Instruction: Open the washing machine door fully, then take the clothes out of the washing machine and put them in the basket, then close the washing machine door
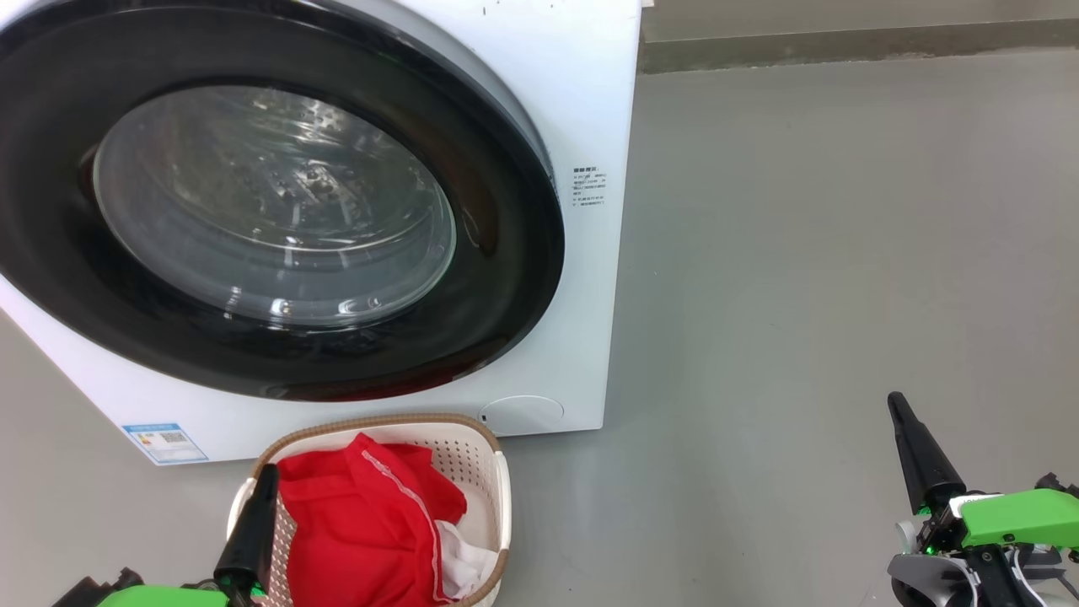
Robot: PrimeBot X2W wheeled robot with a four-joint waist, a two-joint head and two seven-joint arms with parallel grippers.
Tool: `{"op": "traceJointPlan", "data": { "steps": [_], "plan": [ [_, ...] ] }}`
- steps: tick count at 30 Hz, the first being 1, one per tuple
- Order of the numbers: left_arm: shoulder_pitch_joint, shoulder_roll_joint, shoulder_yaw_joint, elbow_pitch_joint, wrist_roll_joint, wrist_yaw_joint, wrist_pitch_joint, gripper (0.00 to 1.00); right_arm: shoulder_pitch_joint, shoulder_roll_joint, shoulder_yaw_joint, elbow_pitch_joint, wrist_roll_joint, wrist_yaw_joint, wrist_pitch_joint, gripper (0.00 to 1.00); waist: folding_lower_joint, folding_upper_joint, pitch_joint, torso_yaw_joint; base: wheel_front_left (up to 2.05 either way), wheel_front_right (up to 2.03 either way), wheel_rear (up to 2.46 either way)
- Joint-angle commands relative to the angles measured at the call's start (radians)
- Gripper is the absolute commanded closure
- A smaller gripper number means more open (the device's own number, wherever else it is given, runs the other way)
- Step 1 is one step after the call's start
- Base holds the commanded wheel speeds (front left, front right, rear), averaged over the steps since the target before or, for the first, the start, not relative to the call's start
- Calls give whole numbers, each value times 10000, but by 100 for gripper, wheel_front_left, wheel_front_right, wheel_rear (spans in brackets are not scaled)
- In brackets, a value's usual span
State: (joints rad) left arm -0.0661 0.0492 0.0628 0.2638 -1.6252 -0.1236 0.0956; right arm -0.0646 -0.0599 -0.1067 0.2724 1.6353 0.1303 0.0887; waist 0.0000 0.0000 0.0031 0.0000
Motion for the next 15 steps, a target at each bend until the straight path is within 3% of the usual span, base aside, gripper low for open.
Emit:
{"op": "traceJointPlan", "data": {
  "steps": [1,15],
  "plan": [
    [-406,122,360,-191,41,-71,56,100,-410,-92,189,-291,-52,4,37,100,0,0,0,0,0,0,0],
    [-408,102,388,-190,65,-71,78,100,-413,-61,145,-288,-88,4,72,100,0,0,0,0,0,0,0]
  ]
}}
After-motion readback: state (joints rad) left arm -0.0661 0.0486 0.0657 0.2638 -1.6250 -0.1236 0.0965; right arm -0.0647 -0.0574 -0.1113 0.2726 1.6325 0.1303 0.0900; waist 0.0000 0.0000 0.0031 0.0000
